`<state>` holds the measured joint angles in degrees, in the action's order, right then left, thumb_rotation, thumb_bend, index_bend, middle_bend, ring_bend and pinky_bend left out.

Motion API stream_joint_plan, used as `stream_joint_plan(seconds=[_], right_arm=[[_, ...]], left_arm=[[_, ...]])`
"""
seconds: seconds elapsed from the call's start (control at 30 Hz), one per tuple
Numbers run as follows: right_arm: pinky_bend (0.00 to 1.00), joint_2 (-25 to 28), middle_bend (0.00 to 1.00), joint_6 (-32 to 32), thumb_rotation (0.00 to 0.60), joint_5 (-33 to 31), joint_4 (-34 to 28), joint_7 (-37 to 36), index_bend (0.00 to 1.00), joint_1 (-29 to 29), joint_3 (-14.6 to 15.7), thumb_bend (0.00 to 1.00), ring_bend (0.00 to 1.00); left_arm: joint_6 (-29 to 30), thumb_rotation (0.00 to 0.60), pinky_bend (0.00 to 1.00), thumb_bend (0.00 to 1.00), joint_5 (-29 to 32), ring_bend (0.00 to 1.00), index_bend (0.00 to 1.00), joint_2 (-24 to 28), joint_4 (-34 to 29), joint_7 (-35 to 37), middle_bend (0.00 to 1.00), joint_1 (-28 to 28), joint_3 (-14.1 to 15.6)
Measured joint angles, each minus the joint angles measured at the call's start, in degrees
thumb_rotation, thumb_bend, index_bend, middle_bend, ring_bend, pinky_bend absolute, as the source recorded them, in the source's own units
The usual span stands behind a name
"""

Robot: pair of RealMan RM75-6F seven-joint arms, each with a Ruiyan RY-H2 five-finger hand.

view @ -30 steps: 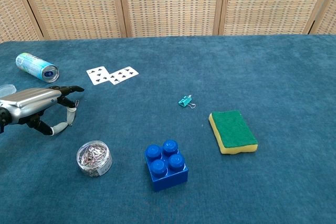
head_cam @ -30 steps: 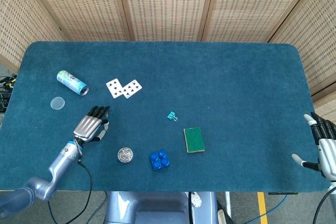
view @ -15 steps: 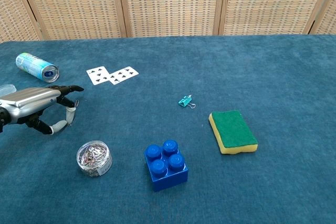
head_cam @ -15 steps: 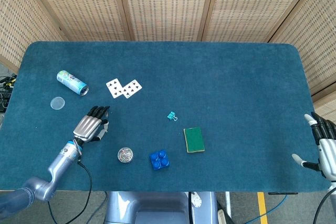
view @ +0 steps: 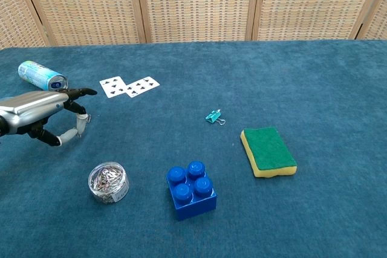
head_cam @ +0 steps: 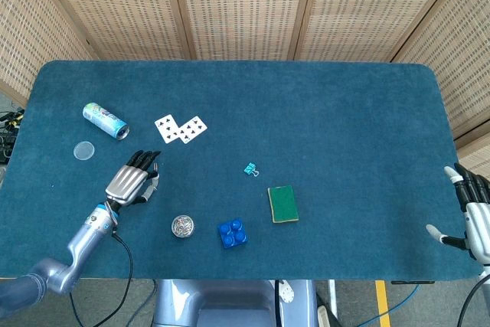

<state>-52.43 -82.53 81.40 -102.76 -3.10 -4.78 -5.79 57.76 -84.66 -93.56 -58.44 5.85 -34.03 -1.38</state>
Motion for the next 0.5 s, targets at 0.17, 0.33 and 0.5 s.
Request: stream_joint_plan(seconds=[0.17, 0.33, 0.5], right_arm=[[0.00, 0.1, 0.00, -0.1, 0.600, 0.0, -0.1, -0.2, 0.00, 0.1, 0.0, 0.00, 0.00], [0.00, 0.2, 0.00, -0.2, 0.600, 0.1, -0.2, -0.4, 0.00, 0.1, 0.0, 0.00, 0.00], [0.00, 0.3, 0.00, -0.4, 0.600, 0.2, -0.2, -0.7, 0.00, 0.2, 0.0, 0.00, 0.00]], left_arm=[[2.4, 0.600, 0.00, 0.53, -1.9, 0.00, 0.78, 2.9, -5.1, -0.2, 0.00, 0.1, 0.3], [4.6, 0.600, 0.00, 0.53, -4.7, 0.00, 0.79, 6.0, -11.6, -0.7, 0.00, 0.4, 1.5], [7.2, 0.600, 0.00, 0.53, -8.7, 0.00, 0.79, 9.4, -19.0, -1.6, 0.00, 1.2, 4.1]])
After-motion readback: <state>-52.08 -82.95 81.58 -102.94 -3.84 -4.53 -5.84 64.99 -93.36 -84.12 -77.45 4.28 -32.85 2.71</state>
